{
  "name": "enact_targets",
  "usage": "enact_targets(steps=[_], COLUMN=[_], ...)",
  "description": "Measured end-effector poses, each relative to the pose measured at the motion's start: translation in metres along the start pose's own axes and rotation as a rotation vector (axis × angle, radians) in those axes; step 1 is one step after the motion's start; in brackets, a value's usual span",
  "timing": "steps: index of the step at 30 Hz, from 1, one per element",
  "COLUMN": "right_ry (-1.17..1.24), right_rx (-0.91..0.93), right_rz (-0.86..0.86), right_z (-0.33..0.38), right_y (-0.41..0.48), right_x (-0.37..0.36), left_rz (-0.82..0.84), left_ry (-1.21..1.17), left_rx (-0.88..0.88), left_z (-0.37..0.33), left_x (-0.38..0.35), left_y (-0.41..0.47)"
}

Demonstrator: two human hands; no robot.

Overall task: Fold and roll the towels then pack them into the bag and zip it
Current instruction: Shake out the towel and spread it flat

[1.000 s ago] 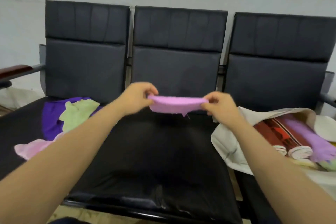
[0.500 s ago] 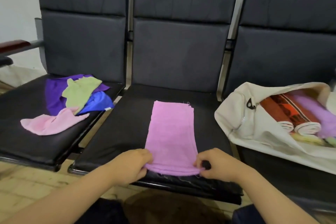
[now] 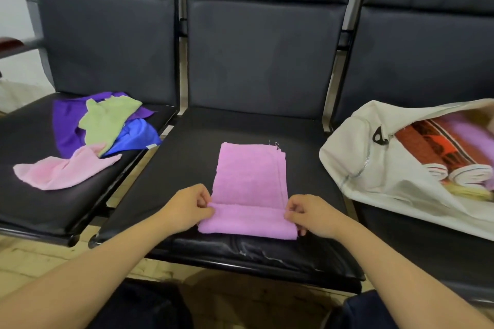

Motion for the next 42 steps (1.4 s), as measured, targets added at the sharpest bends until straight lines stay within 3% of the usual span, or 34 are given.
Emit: enact_targets(steps=[3, 6, 9, 11, 17, 21, 26, 30, 32, 35, 38, 40, 42], right_ry=[-0.165, -0.077, -0.012, -0.078, -0.099, 0.073, 0.189, -0.023, -0.128, -0.135, -0.085, -0.121, -0.159], right_rx=[0.063, 0.25, 0.241, 0.213, 0.25, 0.183, 0.084, 0.042, 0.035, 0.194, 0.289, 0.231, 0.204], right_rz=[-0.141, -0.152, 0.105, 0.111, -0.054, -0.049, -0.069, -0.029, -0.09, -0.203, -0.036, 0.081, 0.054], right_z=[0.008, 0.024, 0.023, 0.016, 0.021, 0.017, 0.005, -0.001, 0.0, 0.017, 0.026, 0.019, 0.013], right_y=[0.003, -0.001, -0.005, -0.002, -0.001, -0.001, 0.005, 0.01, 0.01, 0.005, -0.001, 0.0, 0.004], right_x=[0.008, 0.013, -0.01, -0.016, 0.001, 0.003, 0.005, -0.006, -0.001, 0.012, 0.002, -0.008, -0.007], left_rz=[-0.064, 0.104, 0.348, 0.366, 0.168, 0.064, 0.029, -0.078, -0.182, -0.007, 0.23, 0.234, 0.18], left_ry=[0.172, 0.256, 0.26, 0.306, 0.221, -0.008, -0.106, 0.0, 0.054, 0.136, 0.224, 0.264, 0.193], left_rx=[-0.209, -0.419, -0.341, -0.289, -0.376, -0.26, -0.122, -0.084, -0.227, -0.398, -0.34, -0.325, -0.295], left_z=[-0.02, -0.035, -0.025, -0.019, -0.027, -0.024, -0.007, -0.001, -0.014, -0.028, -0.024, -0.019, -0.018], left_x=[0.003, -0.01, -0.025, -0.025, -0.009, 0.003, -0.004, -0.006, 0.003, -0.007, -0.017, -0.016, -0.01], left_y=[-0.001, -0.006, -0.012, -0.011, -0.01, -0.008, 0.003, 0.008, 0.007, 0.006, 0.002, 0.002, 0.003])
Point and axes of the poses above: each hand's wrist, its own y-axis towards the middle knuckle, its own x-axis out of the back of the hand, z = x × y, the point moved 9 cm from there along y, towards the middle knuckle
